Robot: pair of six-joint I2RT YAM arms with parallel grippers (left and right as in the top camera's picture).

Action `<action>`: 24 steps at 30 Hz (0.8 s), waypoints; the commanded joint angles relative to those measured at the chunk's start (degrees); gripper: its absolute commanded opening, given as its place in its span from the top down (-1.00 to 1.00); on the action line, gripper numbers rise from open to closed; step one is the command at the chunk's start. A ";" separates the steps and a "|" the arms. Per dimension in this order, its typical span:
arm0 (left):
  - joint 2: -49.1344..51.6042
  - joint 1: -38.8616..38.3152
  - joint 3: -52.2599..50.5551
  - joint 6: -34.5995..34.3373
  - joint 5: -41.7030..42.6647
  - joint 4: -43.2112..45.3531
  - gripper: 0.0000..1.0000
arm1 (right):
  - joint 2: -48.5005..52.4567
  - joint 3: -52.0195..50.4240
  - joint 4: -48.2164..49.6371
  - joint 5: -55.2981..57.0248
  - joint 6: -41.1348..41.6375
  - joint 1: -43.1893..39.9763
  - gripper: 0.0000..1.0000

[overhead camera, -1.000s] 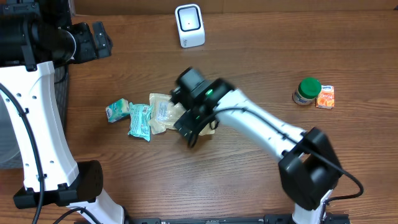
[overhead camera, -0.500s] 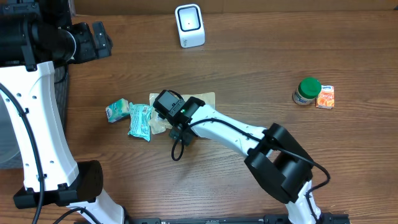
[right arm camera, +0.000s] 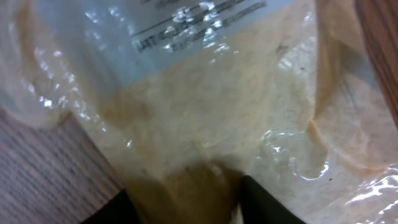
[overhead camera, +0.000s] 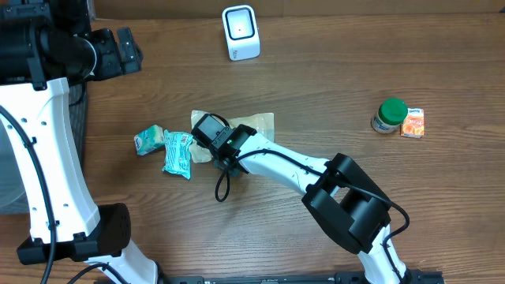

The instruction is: Scan the item barcode

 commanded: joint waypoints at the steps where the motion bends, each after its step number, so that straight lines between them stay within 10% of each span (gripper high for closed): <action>1: 0.20 -0.37 0.55 0.96 -0.37 -0.11 -0.99 | 1.33 1.05 0.11 -0.26 0.57 -0.33 0.28; 7: 0.20 -0.37 0.55 0.96 -0.37 -0.11 -0.99 | 1.33 1.18 0.09 -0.24 0.57 -0.33 0.91; 17: 0.20 -0.37 0.55 0.96 -0.37 -0.11 -0.99 | -2.19 12.20 -12.68 -2.75 6.86 -0.61 0.92; 24: 0.20 -0.37 0.55 0.96 -0.37 -0.11 -0.99 | -8.72 25.49 -26.93 -30.36 9.92 -5.03 0.92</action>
